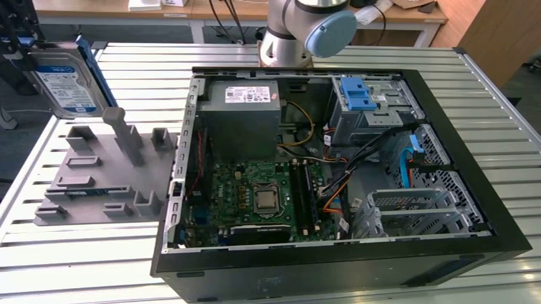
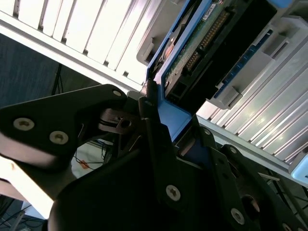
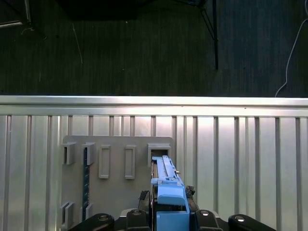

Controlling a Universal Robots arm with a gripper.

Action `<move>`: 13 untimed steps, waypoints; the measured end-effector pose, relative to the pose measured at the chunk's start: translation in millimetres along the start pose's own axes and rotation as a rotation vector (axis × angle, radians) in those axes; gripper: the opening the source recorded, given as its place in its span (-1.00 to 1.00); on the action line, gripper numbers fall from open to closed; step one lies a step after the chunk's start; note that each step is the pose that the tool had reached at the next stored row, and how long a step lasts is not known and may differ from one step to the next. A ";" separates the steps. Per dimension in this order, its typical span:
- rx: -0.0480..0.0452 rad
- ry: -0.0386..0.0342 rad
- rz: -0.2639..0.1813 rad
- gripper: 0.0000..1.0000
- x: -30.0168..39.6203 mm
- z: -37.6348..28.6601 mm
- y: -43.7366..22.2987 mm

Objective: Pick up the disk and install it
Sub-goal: 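Pick up the disk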

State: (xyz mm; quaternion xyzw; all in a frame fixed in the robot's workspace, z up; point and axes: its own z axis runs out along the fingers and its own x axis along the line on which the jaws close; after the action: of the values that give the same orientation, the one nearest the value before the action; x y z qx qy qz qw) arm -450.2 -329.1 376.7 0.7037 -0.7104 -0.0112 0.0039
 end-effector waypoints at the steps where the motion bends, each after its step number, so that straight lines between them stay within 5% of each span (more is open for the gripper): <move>1: -0.0001 0.0000 0.000 -0.27 0.0 -0.9 0.0; 13: -0.0001 0.0000 0.000 -0.27 -0.1 -10.9 0.2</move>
State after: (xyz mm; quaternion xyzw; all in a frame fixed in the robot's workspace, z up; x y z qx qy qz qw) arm -450.2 -329.1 387.6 0.7037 -0.7104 -0.0112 0.0039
